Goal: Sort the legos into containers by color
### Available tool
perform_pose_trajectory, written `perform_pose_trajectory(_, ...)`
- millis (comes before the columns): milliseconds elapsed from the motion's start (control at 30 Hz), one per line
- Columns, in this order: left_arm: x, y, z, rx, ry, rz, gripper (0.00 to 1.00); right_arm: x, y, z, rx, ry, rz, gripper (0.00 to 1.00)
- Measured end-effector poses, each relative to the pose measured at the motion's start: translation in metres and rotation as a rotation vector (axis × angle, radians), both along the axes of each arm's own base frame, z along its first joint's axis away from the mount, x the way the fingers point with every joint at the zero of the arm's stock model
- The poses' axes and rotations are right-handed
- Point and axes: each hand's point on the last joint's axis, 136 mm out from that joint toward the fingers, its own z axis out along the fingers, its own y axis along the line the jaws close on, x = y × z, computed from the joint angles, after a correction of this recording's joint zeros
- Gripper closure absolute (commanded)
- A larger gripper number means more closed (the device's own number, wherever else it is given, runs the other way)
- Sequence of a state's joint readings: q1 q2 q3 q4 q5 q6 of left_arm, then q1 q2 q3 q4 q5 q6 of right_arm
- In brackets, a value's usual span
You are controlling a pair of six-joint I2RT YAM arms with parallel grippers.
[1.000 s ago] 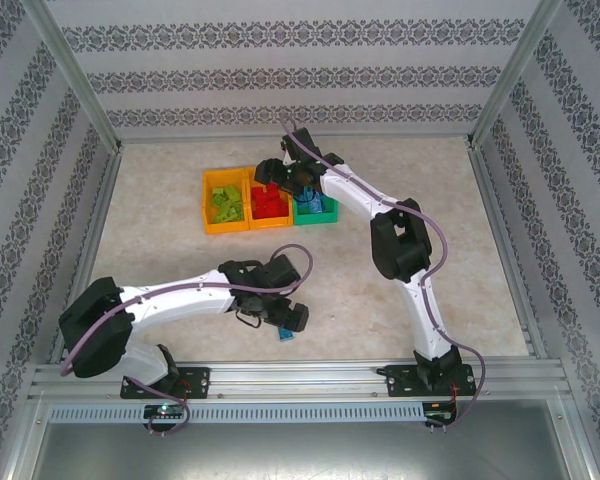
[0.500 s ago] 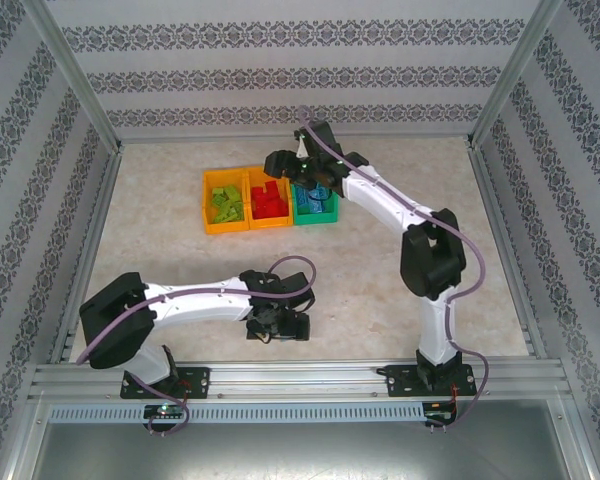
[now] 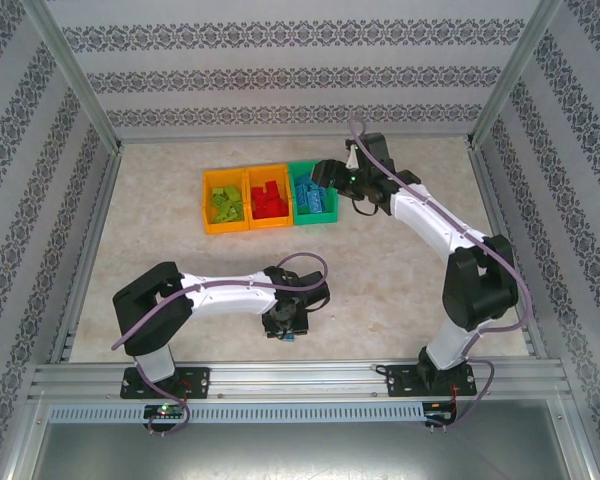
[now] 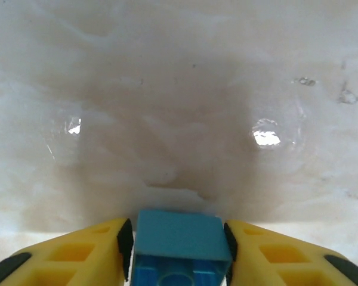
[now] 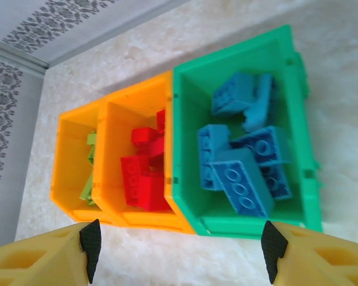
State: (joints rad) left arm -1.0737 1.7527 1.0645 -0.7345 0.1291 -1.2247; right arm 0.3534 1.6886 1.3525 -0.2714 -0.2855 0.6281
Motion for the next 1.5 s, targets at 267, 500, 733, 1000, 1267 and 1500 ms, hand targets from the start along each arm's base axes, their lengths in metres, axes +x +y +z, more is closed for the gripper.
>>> perform_pose_trajectory(267,0.006,-0.001,0.002,0.021,-0.019,0.002,0.7,-0.016,-0.052,-0.011,-0.028,0.003,-0.073,0.25)
perform_pose_trajectory(500,0.059,-0.017,0.042,-0.012,-0.118,-0.041,0.7,-0.043,-0.087,-0.034,-0.083,0.031,-0.115,0.25)
perform_pose_trajectory(733,0.196,-0.024,0.128,-0.116,-0.363,-0.036,0.71,-0.093,-0.102,-0.064,-0.159,0.049,-0.096,0.21)
perform_pose_trajectory(1000,0.334,-0.029,0.174,-0.171,-0.58,-0.071,0.7,-0.137,-0.122,-0.076,-0.221,0.014,-0.116,0.12)
perform_pose_trajectory(1267,0.383,-0.012,0.108,-0.17,-0.507,-0.071,0.63,-0.151,-0.132,-0.072,-0.246,-0.03,-0.148,0.04)
perform_pose_trajectory(1500,0.393,-0.01,0.103,-0.193,-0.521,-0.1,0.26,-0.151,-0.143,-0.072,-0.326,-0.079,-0.153,0.02)
